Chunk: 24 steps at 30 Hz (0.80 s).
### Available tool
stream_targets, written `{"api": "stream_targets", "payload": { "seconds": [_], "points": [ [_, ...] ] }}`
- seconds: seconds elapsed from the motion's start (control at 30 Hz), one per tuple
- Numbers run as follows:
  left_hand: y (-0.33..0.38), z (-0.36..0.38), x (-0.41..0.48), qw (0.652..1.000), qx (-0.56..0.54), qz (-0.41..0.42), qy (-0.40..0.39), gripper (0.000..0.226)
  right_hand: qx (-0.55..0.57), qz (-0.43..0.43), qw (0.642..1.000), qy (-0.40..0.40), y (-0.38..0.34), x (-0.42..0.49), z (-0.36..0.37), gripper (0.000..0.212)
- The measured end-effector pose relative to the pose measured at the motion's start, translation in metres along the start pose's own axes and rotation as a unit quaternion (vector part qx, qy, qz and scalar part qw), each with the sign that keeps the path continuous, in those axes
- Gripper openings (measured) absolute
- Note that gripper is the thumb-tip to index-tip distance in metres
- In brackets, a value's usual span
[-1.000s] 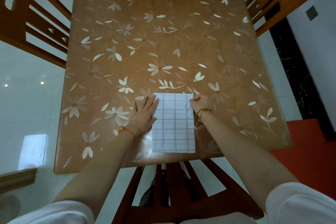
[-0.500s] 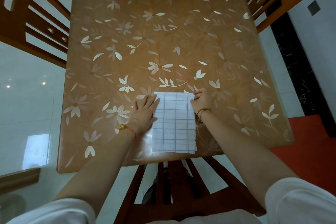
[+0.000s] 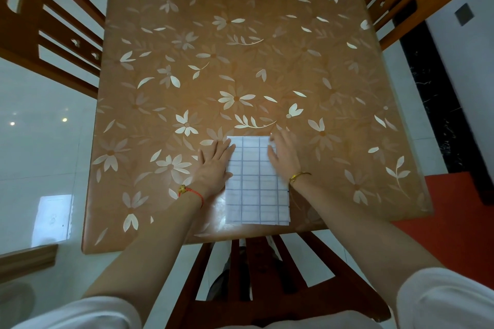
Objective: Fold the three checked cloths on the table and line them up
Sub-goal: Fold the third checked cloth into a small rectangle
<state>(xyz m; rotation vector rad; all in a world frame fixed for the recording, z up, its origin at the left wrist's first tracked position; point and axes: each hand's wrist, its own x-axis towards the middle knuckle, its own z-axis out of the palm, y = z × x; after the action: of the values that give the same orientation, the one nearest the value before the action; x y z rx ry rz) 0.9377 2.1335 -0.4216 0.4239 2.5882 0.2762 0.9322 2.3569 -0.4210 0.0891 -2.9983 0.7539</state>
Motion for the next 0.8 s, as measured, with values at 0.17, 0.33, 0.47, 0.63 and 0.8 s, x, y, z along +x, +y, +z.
{"api": "stream_targets", "payload": {
  "seconds": [0.17, 0.33, 0.47, 0.63, 0.8],
  "points": [
    [0.001, -0.001, 0.000, 1.000, 0.003, -0.007, -0.003, 0.078, -0.171, -0.142, 0.960, -0.171, -0.037, 0.000, 0.023, 0.057],
    [0.002, -0.001, 0.001, 1.000, 0.015, -0.013, -0.006, 0.078, -0.222, -0.065, 0.948, -0.218, -0.043, -0.006, 0.031, 0.060],
    [0.002, -0.002, 0.001, 1.000, 0.016, -0.011, -0.005, 0.078, -0.219, 0.019, 0.957, -0.189, -0.007, -0.017, 0.013, 0.062],
    [-0.001, 0.000, 0.000, 1.000, -0.003, -0.004, 0.002, 0.078, -0.256, 0.078, 0.948, -0.175, 0.038, -0.028, -0.011, 0.062],
    [0.000, 0.000, 0.000, 1.000, -0.005, -0.003, -0.007, 0.077, -0.224, 0.029, 0.962, -0.152, 0.025, -0.021, -0.016, 0.060]
  ]
}}
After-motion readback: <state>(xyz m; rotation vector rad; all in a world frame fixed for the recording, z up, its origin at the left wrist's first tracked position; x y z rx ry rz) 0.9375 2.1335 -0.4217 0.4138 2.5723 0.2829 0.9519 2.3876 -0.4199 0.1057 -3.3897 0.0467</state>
